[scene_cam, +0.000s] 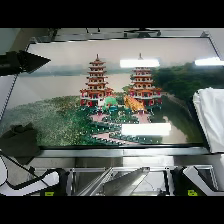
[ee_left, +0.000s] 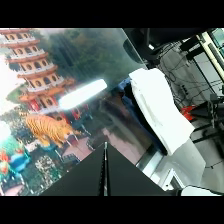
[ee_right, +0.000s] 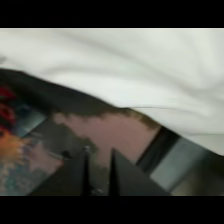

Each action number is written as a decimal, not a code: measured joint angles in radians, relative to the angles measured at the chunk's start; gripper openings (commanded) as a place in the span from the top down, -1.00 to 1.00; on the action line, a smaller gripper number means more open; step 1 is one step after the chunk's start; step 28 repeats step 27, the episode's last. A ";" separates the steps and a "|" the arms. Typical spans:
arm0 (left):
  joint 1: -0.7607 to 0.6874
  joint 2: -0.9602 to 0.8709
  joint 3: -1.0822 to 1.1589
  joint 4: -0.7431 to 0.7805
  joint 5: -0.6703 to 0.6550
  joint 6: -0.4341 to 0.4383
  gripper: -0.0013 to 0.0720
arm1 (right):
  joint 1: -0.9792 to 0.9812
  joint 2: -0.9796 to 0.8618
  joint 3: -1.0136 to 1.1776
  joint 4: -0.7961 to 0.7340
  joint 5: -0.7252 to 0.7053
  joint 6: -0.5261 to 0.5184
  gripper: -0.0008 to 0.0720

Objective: Fold the shirts.

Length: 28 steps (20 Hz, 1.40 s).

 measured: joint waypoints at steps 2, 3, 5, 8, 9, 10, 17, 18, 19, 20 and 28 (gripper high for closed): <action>0.003 0.002 -0.001 0.013 -0.003 -0.021 0.93 | 0.087 0.034 0.009 0.146 0.005 -0.051 0.93; 0.003 0.010 -0.009 0.017 -0.003 -0.026 0.93 | 0.137 0.052 0.011 0.199 0.011 -0.075 0.93; 0.002 0.047 -0.055 0.020 -0.003 -0.028 0.93 | 0.261 0.101 0.004 0.275 0.002 -0.121 0.93; -0.014 0.168 -0.240 0.027 -0.003 -0.019 0.93 | 0.488 0.205 -0.075 0.330 -0.060 -0.174 0.93; -0.024 0.220 -0.322 0.029 -0.005 -0.013 0.93 | 0.572 0.247 -0.124 0.336 -0.092 -0.184 0.93; -0.036 0.277 -0.417 0.032 -0.004 -0.003 0.93 | 0.649 0.285 -0.176 0.341 -0.128 -0.192 0.93; -0.080 0.530 -0.869 0.035 0.039 0.030 0.93 | 1.009 0.389 -0.428 0.343 -0.333 -0.230 0.93; -0.082 0.543 -0.891 0.033 0.043 0.030 0.93 | 1.027 0.388 -0.438 0.344 -0.346 -0.232 0.93; -0.083 0.549 -0.906 0.031 0.045 0.033 0.93 | 1.040 0.386 -0.445 0.345 -0.350 -0.232 0.93; -0.084 0.549 -0.917 0.031 0.048 0.033 0.93 | 1.048 0.386 -0.449 0.345 -0.352 -0.232 0.93; -0.085 0.485 -0.942 0.024 0.040 0.035 0.93 | 1.068 0.384 -0.460 0.348 -0.362 -0.232 0.93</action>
